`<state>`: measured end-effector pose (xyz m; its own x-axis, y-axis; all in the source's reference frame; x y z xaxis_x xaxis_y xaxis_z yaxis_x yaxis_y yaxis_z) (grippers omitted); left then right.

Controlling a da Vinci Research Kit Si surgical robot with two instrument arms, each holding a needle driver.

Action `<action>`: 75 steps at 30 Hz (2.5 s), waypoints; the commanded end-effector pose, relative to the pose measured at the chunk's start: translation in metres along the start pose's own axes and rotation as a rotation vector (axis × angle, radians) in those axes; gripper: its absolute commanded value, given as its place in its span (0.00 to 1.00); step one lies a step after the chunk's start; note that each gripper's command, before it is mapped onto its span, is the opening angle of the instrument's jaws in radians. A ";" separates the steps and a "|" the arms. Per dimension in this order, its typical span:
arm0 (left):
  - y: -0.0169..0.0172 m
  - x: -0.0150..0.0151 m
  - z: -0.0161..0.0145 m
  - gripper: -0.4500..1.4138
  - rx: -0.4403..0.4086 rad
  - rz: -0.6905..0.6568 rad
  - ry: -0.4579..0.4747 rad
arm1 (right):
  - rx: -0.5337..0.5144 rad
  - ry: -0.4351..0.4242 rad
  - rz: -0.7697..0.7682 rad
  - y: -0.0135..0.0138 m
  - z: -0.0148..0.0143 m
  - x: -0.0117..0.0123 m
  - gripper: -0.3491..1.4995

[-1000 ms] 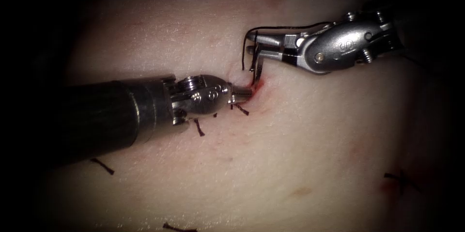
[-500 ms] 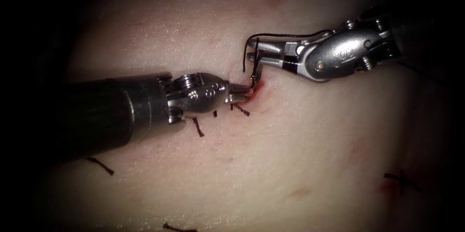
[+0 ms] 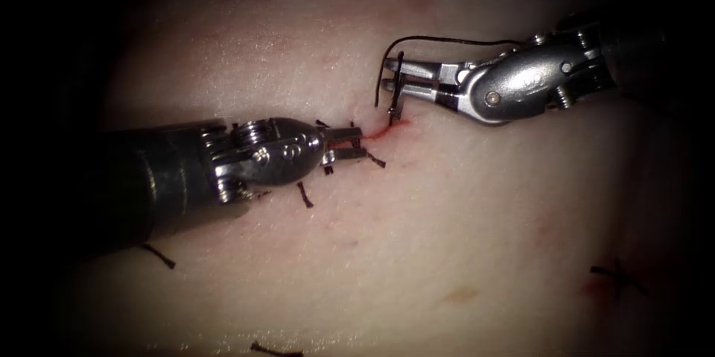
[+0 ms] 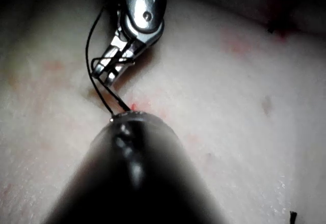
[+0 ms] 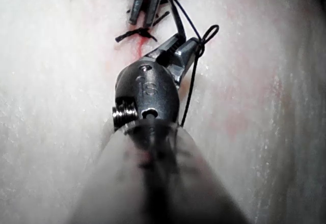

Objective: Wound Closure

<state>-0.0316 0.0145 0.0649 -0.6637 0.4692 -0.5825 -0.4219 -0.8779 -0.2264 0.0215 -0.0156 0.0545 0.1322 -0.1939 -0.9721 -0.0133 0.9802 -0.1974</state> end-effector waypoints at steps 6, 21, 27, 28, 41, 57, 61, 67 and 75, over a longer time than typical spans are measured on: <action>0.0040 0.0009 0.0020 0.23 -0.013 0.007 0.031 | 0.020 0.007 0.102 0.0004 0.0015 0.0002 0.00; 0.0048 -0.0005 0.0038 0.21 -0.004 0.023 0.041 | 0.125 -0.039 0.151 0.0001 0.0019 -0.0009 0.00; 0.0046 -0.0004 0.0045 0.20 0.004 0.021 0.039 | 0.132 -0.037 0.196 0.0005 0.0021 -0.0009 0.00; 0.0045 -0.0004 0.0047 0.19 0.007 0.022 0.038 | 0.132 -0.038 0.203 0.0005 0.0022 -0.0009 0.00; 0.0042 -0.0030 0.0070 0.17 0.010 0.026 0.064 | 0.114 -0.030 0.279 0.0018 0.0022 -0.0005 0.00; 0.0039 -0.0033 0.0072 0.14 0.009 0.030 0.059 | 0.136 -0.037 0.333 0.0021 0.0022 -0.0007 0.00; 0.0036 -0.0036 0.0076 0.14 0.013 0.032 0.058 | 0.159 -0.065 0.448 0.0022 0.0024 -0.0008 0.00; 0.0035 -0.0039 0.0078 0.14 0.013 0.025 0.061 | 0.188 -0.107 0.601 0.0016 0.0028 -0.0011 0.00; 0.0030 -0.0044 0.0074 0.14 0.007 0.030 0.063 | 0.252 -0.127 0.755 0.0000 0.0028 -0.0019 0.00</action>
<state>-0.0339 0.0103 0.0721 -0.6360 0.4355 -0.6371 -0.4066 -0.8908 -0.2031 0.0234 -0.0144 0.0563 0.2879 0.5187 -0.8050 0.0762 0.8256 0.5591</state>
